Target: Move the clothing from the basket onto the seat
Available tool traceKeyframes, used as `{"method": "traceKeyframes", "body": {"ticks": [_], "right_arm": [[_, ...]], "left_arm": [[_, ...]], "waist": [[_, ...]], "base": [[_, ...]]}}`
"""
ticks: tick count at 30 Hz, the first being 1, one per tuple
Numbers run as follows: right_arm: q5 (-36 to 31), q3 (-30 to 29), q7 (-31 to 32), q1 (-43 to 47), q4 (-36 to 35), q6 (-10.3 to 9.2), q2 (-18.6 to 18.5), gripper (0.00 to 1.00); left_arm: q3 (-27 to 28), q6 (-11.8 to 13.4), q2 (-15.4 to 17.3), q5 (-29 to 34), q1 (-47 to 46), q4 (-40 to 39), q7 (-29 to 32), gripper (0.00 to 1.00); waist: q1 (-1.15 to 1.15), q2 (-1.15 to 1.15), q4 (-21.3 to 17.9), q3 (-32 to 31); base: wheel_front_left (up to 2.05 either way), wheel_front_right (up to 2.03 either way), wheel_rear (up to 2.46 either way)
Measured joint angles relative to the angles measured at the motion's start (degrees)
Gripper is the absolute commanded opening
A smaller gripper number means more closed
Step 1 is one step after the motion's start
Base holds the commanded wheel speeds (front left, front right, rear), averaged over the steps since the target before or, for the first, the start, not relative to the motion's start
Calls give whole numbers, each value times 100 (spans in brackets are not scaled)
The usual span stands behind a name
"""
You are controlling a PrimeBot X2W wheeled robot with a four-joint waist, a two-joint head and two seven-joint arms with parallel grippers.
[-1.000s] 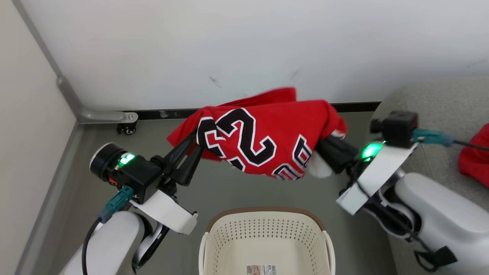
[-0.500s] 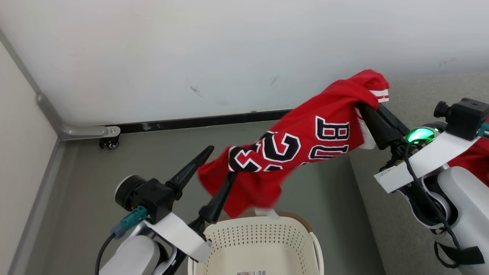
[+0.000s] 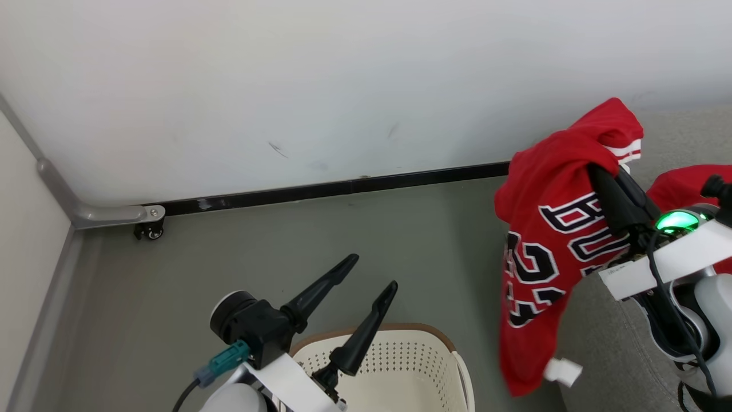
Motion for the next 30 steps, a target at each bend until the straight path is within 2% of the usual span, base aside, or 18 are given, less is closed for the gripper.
{"method": "traceKeyframes", "body": {"ticks": [16, 30], "right_arm": [[-437, -1071, -1, 844, -393, 0, 99, 0], [-608, -1516, -1, 1386, -662, 0, 181, 0]], "left_arm": [[-554, -73, -7, -51, 33, -341, -47, 100], [-850, -93, 46, 20, 32, -370, -47, 100]], "waist": [[0, 0, -341, -12], [0, 0, -673, 18]], "base": [[0, 0, 0], [0, 0, 0]]}}
